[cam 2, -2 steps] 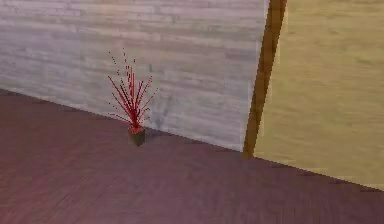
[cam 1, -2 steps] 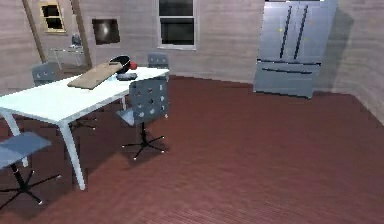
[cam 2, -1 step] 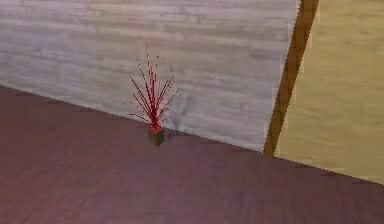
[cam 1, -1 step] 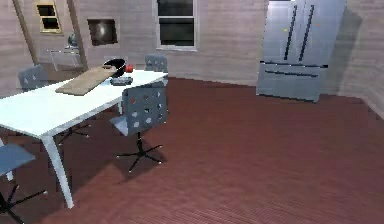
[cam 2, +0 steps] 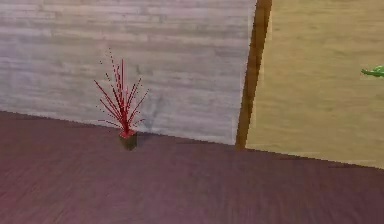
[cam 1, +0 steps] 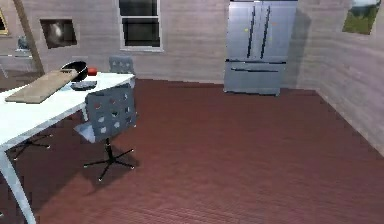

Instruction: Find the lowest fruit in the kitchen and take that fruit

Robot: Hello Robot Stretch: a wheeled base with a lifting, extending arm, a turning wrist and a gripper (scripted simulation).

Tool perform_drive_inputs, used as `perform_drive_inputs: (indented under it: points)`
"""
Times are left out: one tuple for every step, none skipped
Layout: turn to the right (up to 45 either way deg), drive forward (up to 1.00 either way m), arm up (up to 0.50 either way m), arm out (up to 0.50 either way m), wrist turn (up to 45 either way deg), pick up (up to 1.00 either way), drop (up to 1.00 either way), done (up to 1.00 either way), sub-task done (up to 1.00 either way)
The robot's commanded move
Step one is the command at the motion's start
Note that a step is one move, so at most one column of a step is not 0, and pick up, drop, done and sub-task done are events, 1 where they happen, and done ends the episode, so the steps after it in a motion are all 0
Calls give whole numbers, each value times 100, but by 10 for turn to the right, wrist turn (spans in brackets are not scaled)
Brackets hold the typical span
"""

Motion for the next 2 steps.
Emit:
perform_drive_inputs:
  points:
    - [0, 100, 0, 0, 0, 0, 0, 0, 0]
    - [0, 100, 0, 0, 0, 0, 0, 0, 0]
